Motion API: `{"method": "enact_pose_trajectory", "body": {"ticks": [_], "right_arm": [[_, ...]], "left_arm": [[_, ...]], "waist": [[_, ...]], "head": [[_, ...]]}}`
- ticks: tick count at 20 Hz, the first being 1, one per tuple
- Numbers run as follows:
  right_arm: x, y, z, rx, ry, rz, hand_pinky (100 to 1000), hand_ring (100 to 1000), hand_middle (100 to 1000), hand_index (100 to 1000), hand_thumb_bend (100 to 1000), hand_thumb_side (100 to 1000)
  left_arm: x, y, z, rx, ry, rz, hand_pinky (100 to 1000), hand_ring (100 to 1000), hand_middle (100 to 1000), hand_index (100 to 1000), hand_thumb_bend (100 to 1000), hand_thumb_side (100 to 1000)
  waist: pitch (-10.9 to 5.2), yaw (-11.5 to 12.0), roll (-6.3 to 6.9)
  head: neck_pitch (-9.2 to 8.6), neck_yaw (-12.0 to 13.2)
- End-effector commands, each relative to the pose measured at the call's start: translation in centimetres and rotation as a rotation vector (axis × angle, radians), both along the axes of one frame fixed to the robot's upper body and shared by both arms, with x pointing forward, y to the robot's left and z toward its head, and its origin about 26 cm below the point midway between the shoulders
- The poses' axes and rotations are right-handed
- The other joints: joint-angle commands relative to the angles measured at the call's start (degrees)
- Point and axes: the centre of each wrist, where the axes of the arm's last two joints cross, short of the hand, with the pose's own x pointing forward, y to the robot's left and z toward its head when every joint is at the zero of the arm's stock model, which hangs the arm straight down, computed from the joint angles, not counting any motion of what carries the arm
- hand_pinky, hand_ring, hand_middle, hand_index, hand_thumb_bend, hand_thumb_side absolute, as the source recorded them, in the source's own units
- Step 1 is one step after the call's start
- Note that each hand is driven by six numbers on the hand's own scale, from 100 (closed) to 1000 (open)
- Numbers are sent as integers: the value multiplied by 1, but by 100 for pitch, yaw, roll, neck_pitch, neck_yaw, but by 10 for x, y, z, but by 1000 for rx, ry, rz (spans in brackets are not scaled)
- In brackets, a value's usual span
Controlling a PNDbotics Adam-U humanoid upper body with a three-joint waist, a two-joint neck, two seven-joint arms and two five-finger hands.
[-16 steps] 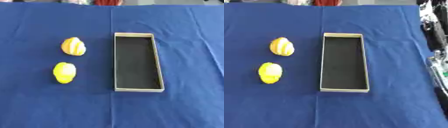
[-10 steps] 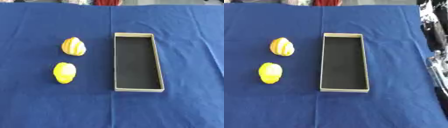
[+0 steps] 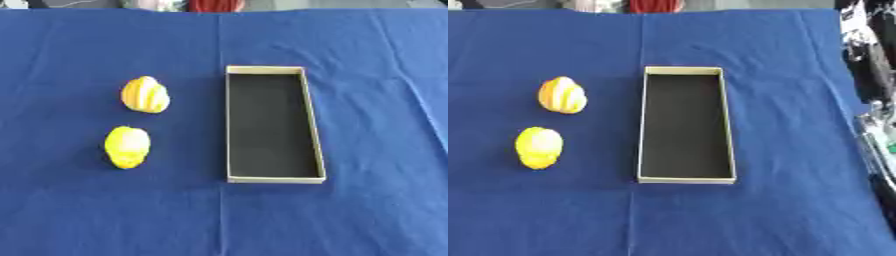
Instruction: Pick up objects on the table and place them in the box.
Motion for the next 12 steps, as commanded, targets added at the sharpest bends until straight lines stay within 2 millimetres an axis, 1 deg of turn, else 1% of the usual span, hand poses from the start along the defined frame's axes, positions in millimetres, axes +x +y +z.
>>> {"method": "enact_pose_trajectory", "body": {"ticks": [1, 3, 7, 9, 12], "right_arm": [[-3, -2, 10, -36, -23, 4, 867, 853, 813, 845, 100, 718], [-3, -1, 11, -49, -22, 8, 867, 853, 813, 845, 100, 718], [-3, 0, 12, -49, -19, 16, 867, 853, 813, 845, 100, 720], [-2, 1, 12, -47, -17, 23, 867, 853, 813, 845, 100, 722], [-2, 2, 11, -43, -14, 29, 867, 853, 813, 845, 100, 724]], "left_arm": [[-5, 1, 13, 111, 10, 19, 812, 870, 777, 858, 627, 714], [-6, -2, 12, 200, 39, 24, 821, 873, 784, 873, 604, 707], [-6, -9, 10, 418, 98, 42, 826, 876, 792, 884, 604, 688], [-7, -11, 7, 522, 130, 43, 833, 882, 800, 892, 606, 659], [-8, -15, 1, 630, 190, 22, 844, 891, 812, 904, 610, 642]], "waist": [[-124, -6, 55], [-112, -53, 122], [-107, -93, 124], [-102, -119, 117], [-101, -144, 103]], "head": [[20, 0], [10, 9], [-6, 58], [-10, 89], [-3, 116]]}}
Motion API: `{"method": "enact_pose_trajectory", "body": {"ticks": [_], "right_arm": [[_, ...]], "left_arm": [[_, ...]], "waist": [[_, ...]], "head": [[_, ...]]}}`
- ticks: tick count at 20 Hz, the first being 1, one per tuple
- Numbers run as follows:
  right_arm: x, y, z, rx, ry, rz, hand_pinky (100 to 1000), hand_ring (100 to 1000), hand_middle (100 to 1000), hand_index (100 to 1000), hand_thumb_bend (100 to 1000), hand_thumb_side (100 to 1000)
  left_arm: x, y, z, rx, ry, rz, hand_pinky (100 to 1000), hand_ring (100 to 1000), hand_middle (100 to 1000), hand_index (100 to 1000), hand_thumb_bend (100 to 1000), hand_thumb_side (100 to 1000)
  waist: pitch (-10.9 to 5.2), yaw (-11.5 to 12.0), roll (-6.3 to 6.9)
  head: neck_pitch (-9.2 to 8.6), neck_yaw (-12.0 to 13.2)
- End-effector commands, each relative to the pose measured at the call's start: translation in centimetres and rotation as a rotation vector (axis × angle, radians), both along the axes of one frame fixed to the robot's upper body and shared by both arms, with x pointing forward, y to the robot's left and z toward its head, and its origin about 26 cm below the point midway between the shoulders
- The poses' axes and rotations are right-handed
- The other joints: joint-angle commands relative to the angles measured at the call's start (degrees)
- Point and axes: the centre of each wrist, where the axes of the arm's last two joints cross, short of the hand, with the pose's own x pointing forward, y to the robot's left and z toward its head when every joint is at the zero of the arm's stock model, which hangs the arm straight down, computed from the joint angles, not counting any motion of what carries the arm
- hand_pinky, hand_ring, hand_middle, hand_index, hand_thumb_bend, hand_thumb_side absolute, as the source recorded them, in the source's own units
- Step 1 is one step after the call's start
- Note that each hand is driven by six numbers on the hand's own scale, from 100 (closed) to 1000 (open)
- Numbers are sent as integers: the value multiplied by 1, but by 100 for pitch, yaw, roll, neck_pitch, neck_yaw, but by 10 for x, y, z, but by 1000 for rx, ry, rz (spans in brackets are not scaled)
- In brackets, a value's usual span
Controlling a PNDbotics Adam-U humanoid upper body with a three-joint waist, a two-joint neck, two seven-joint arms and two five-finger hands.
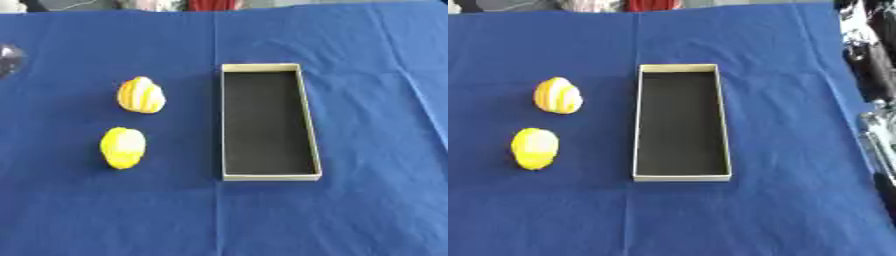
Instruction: Pick up objects on the table and place them in the box.
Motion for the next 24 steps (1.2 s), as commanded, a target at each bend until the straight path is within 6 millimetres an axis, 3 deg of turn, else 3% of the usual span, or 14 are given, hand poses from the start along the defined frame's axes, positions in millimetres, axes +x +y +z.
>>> {"method": "enact_pose_trajectory", "body": {"ticks": [1, 8, 13, 24], "right_arm": [[-3, 0, 9, -23, -23, 12, 867, 853, 812, 845, 100, 724], [-3, 2, 7, -24, -8, 23, 867, 854, 812, 845, 100, 731], [-3, 2, 5, -22, 2, 25, 867, 854, 812, 845, 100, 735], [-3, 4, 1, -11, 19, 34, 867, 854, 812, 846, 100, 742]], "left_arm": [[-5, -3, 5, 135, 31, -6, 848, 894, 816, 904, 614, 637], [-3, -18, -2, 251, 137, -32, 877, 911, 829, 900, 617, 552], [-2, -31, 0, 245, 221, -40, 883, 926, 837, 908, 624, 481], [1, -53, -2, 213, 449, -30, 855, 912, 813, 886, 635, 428]], "waist": [[-104, -9, -4], [-110, -12, 19], [-117, -7, 16], [-80, -2, -6]], "head": [[-13, 40], [6, 74], [26, 57], [52, 32]]}}
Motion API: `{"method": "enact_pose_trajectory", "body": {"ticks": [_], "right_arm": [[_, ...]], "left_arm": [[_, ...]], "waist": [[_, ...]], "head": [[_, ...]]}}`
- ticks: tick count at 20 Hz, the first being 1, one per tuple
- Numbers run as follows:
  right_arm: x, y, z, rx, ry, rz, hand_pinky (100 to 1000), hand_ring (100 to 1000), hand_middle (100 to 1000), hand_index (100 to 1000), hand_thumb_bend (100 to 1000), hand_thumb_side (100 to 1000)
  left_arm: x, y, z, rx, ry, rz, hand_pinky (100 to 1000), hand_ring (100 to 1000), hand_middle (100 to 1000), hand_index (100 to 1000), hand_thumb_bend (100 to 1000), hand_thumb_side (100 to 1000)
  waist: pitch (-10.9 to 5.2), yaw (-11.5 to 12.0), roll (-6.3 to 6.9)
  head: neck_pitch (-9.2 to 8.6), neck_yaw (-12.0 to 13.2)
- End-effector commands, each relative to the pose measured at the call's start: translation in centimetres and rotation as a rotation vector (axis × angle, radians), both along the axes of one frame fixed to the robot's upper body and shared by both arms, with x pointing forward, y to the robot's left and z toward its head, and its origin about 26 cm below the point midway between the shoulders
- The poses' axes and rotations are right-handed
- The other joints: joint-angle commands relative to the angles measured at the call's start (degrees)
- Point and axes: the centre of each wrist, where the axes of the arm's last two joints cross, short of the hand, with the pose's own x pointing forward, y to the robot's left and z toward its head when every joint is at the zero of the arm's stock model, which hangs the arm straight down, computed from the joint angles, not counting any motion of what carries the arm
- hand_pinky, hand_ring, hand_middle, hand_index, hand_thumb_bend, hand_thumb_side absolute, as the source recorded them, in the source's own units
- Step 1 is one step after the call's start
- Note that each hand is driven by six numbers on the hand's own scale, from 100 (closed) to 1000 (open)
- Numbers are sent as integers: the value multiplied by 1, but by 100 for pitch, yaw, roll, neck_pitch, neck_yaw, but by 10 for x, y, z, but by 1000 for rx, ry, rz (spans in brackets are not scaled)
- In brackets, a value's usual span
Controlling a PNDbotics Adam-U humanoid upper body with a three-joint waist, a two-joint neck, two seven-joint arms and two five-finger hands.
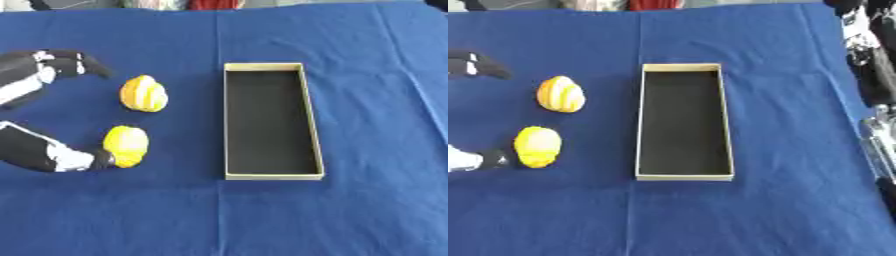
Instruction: Pick up objects on the table and place them in the box.
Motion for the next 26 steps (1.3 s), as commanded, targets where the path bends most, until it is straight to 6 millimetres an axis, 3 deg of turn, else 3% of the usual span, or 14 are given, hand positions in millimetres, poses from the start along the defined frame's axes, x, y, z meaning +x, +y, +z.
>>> {"method": "enact_pose_trajectory", "body": {"ticks": [1, 5, 7, 8, 11, 25, 26], "right_arm": [[-3, 1, 7, -5, -18, 12, 867, 854, 812, 846, 100, 742], [-2, 1, 6, 1, -16, 15, 867, 853, 811, 846, 100, 745], [-2, 2, 5, 3, -14, 16, 867, 853, 811, 846, 100, 745], [-2, 2, 5, 6, -12, 17, 867, 853, 811, 846, 100, 747], [-2, 3, 4, 11, -7, 19, 867, 853, 810, 846, 100, 749], [-2, 5, 3, 26, -4, 29, 867, 850, 807, 845, 100, 751], [-2, 5, 2, 28, -2, 29, 867, 849, 807, 845, 100, 754]], "left_arm": [[-2, -4, 9, 0, 38, 14, 855, 912, 813, 886, 635, 428], [1, -7, 4, 4, 135, 44, 856, 917, 822, 888, 619, 344], [4, -7, 3, 8, 171, 64, 856, 917, 822, 888, 619, 344], [7, -5, 3, 7, 183, 83, 853, 917, 823, 886, 509, 410], [16, -3, -2, 7, 214, 119, 852, 918, 830, 890, 486, 399], [41, 3, -26, 33, 278, 166, 856, 927, 861, 905, 454, 357], [43, 4, -28, 37, 286, 169, 857, 929, 867, 909, 464, 317]], "waist": [[-98, -2, -7], [-87, -27, -14], [-85, -34, -18], [-80, -37, -26], [-69, -49, -40], [-23, -79, -85], [-16, -81, -91]], "head": [[37, -1], [21, 5], [20, 11], [6, 11], [-11, 19], [-52, 48], [-56, 47]]}}
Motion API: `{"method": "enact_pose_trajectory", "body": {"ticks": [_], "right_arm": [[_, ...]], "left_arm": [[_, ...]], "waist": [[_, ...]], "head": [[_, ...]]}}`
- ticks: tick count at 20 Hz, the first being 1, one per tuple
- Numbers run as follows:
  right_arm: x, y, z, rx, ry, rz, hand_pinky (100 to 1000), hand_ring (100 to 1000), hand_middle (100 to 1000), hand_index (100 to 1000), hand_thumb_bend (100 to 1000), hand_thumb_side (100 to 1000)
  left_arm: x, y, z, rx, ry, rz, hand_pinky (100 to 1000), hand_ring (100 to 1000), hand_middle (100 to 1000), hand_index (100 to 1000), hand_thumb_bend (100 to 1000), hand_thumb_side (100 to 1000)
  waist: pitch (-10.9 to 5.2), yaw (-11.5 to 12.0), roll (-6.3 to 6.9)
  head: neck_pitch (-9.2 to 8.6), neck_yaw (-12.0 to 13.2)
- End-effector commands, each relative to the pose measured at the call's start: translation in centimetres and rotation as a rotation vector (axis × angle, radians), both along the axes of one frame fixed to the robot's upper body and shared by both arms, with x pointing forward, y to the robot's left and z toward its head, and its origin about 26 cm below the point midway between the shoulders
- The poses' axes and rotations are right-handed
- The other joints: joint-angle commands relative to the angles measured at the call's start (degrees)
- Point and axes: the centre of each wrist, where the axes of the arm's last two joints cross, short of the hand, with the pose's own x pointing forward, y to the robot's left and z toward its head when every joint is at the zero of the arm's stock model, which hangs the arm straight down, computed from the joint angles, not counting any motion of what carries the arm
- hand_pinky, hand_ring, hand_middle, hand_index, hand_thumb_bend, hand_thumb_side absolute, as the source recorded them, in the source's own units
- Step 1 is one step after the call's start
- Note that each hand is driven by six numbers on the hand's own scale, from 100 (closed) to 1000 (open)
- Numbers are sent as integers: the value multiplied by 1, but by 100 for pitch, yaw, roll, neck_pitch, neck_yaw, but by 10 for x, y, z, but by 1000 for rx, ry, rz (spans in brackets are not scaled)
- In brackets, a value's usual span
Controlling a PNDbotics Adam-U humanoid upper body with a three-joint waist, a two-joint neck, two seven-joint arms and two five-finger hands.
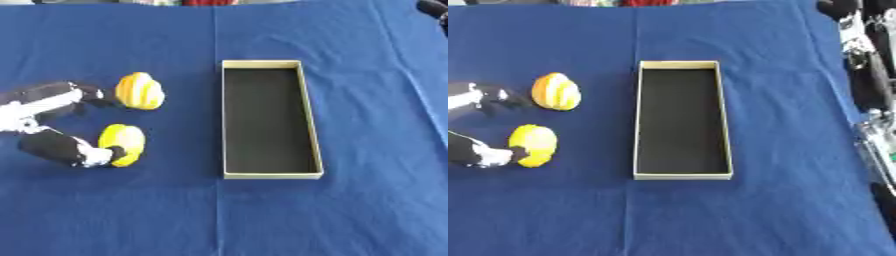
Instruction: Pick up objects on the table and place them in the box.
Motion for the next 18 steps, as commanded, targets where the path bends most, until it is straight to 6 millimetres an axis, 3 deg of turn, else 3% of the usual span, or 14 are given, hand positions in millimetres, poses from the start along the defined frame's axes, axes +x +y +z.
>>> {"method": "enact_pose_trajectory", "body": {"ticks": [1, 17, 18], "right_arm": [[-3, 1, 6, -6, -18, 6, 867, 849, 806, 845, 100, 756], [-3, 2, 0, 25, 2, 5, 866, 846, 802, 845, 100, 759], [-3, 2, 0, 26, 3, 5, 866, 845, 800, 845, 100, 757]], "left_arm": [[4, 5, 2, 23, -4, 10, 851, 924, 858, 902, 444, 302], [27, 8, -25, 85, -1, 61, 817, 892, 792, 865, 375, 247], [28, 8, -24, 85, -8, 59, 769, 805, 734, 779, 335, 246]], "waist": [[-88, -7, -5], [-77, -37, -21], [-77, -37, -21]], "head": [[-50, 17], [-85, 43], [-80, 47]]}}
